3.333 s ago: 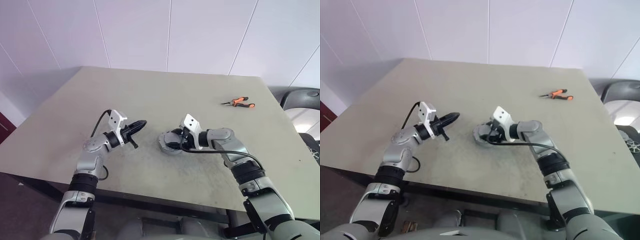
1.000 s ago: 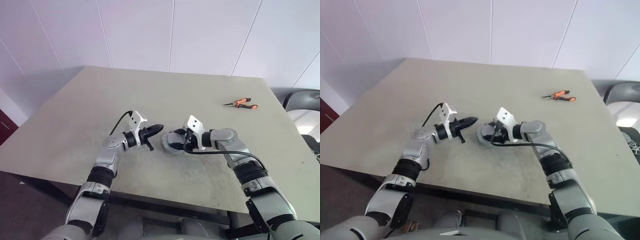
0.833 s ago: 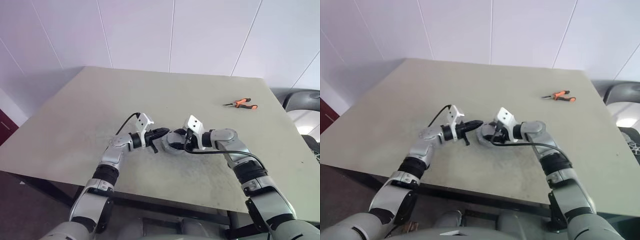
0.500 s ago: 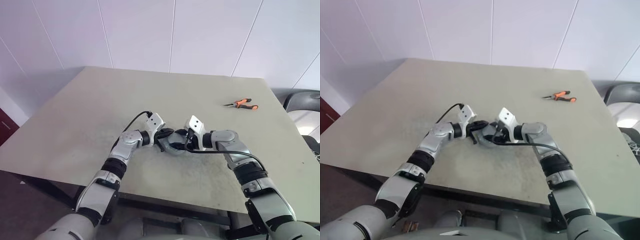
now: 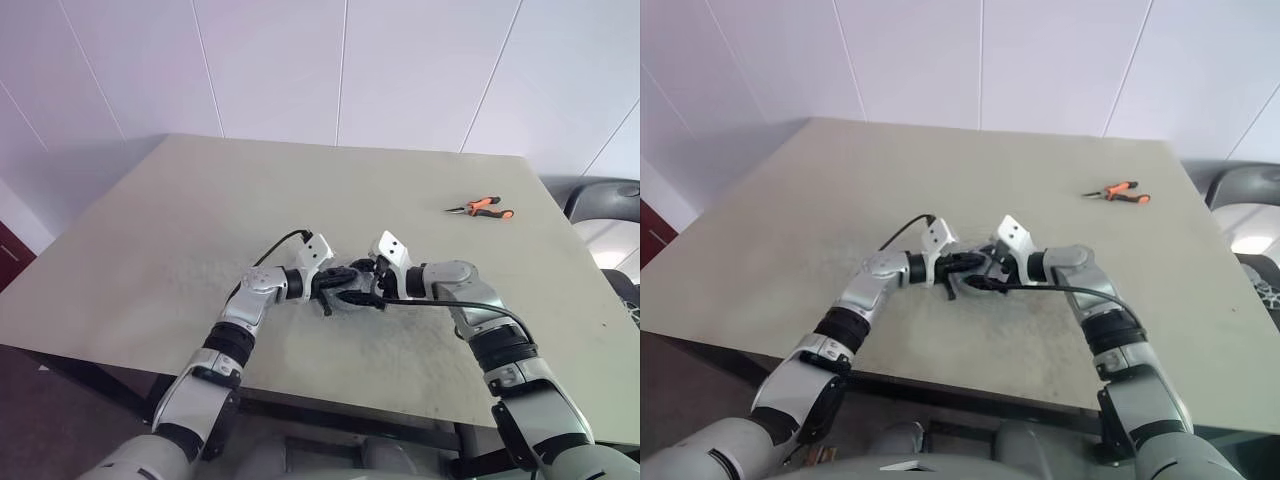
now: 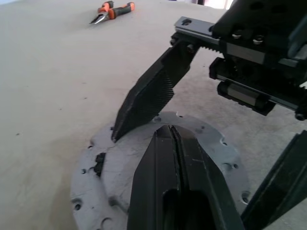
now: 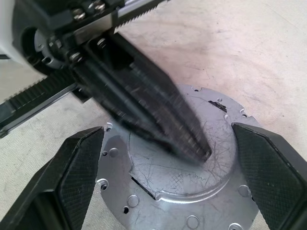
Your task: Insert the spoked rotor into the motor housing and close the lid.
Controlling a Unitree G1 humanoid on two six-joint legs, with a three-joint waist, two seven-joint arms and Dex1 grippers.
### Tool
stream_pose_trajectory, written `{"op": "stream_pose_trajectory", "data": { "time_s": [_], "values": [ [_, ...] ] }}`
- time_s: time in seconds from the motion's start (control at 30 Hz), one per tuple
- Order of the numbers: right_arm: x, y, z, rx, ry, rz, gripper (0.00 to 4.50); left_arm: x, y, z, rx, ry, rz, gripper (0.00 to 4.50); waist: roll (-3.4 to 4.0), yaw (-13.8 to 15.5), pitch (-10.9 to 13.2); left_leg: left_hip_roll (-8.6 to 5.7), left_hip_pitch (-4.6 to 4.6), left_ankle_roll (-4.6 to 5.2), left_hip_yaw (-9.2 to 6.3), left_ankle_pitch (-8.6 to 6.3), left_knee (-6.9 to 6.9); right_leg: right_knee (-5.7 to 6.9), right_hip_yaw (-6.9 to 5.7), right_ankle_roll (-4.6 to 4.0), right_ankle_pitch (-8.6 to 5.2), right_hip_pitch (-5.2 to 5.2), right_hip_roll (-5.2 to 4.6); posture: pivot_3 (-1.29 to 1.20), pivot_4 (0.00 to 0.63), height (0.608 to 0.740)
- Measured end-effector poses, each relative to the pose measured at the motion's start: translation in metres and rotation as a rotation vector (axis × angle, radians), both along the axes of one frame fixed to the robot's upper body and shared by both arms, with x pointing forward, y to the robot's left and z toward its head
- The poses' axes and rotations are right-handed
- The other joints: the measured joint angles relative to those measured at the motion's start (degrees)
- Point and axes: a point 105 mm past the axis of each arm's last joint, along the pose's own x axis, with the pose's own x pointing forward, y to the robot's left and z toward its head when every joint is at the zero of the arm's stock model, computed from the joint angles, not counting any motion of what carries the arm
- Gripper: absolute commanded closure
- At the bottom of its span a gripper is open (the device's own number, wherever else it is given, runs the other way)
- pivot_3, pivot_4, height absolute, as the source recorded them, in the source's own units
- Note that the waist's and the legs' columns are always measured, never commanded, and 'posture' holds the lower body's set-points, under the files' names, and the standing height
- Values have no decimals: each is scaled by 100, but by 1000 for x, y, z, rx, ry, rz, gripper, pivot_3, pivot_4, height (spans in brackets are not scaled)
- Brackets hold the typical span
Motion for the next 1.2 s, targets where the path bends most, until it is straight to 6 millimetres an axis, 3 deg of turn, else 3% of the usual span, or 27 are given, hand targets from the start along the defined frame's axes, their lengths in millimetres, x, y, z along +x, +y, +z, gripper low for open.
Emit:
{"op": "stream_pose_trajectory", "data": {
  "time_s": [0.63,0.73,0.83,0.9,0.97,1.2],
  "values": [
    [4,-5,12,90,173,-108,48,1,2,9,-29,-1,15,4500,2,-2,1,2,-52,3,0,2,6,17,1,-7,8,-57,4,0,0,740],
    [10,-12,11,110,222,-166,48,3,6,12,-28,-16,31,4500,3,-10,1,3,-52,3,0,2,9,18,2,-7,8,-56,6,0,0,740],
    [22,-33,7,116,254,-308,48,1,13,5,-17,5,37,4500,8,-8,2,3,-55,3,2,2,12,19,4,-9,8,-59,6,0,0,740],
    [31,-48,12,119,241,-387,48,-6,9,5,-37,14,2,4500,9,1,2,3,-63,3,4,2,12,16,5,-15,12,-63,5,0,0,740],
    [35,-48,20,120,226,-394,48,-9,5,4,-44,26,-21,4500,9,-10,2,3,-62,3,4,2,10,16,5,-13,11,-64,6,0,0,740],
    [16,-41,5,112,366,-329,48,-11,2,4,-43,23,-35,4500,14,-17,-1,7,-61,4,3,3,12,22,6,-7,7,-65,12,0,0,740]
  ]
}}
